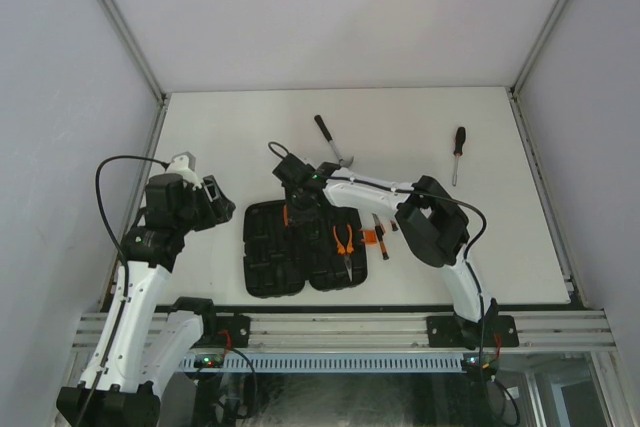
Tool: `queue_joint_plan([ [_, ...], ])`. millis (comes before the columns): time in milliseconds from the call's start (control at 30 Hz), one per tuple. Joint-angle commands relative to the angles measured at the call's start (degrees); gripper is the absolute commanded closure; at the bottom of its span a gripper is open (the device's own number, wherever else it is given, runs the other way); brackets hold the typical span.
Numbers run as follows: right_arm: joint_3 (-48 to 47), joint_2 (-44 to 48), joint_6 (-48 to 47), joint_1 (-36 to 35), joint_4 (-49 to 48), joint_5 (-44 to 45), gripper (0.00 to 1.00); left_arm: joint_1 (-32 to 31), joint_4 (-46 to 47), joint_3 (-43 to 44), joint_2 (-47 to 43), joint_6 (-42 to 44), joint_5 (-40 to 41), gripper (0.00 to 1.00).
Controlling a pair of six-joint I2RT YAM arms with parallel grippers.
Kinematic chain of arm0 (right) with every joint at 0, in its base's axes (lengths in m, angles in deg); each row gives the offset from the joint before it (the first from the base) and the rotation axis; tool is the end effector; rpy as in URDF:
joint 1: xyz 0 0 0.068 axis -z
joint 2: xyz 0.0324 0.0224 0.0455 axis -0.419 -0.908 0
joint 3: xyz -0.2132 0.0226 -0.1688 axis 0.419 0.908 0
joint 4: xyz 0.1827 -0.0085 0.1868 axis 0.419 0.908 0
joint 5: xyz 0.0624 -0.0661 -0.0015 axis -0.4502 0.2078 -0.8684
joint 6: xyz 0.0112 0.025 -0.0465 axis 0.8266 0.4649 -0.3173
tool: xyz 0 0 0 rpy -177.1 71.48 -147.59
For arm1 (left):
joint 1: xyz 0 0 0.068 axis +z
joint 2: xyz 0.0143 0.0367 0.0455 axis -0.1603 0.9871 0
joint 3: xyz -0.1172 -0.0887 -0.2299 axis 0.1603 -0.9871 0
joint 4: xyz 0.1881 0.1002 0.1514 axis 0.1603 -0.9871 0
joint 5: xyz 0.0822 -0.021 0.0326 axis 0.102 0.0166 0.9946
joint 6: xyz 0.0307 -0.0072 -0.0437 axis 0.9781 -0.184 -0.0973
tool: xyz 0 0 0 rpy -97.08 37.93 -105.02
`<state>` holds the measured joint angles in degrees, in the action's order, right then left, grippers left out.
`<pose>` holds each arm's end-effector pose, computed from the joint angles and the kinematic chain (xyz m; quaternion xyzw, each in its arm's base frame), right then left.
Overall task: Sort the tools into containers
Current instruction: Place the screwdriver in the storage box.
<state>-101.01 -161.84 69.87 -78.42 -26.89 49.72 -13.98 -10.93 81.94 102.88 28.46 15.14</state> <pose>0.2692 0.3664 0.1820 -0.0726 0.9710 0.1757 0.1450 0.1531 -0.0156 0.2936 -0.1121 0.8904 -0.1348 0.4200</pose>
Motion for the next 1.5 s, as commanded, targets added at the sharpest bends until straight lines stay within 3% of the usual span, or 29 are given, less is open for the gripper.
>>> queue_joint_plan([
  [0,-2.29,0.35,-1.49,-0.15,-0.71,0.43,0.84,-0.23,1.85,0.02,-0.11,0.78,-0.25,0.35],
  [200,-0.19,3.00,-1.27,-2.09,-1.68,3.91,0.81,-0.25,1.84,0.03,-0.12,0.75,-0.24,0.35],
  [900,-0.11,1.93,-0.03,-4.10,1.60,3.49,0.79,-0.20,1.94,-0.01,0.07,0.74,-0.42,0.35],
  [1467,-5.57,-1.22,-1.07,-2.01,3.71,5.12,0.85,-0.23,1.94,0.01,0.28,0.73,-0.36,0.35],
])
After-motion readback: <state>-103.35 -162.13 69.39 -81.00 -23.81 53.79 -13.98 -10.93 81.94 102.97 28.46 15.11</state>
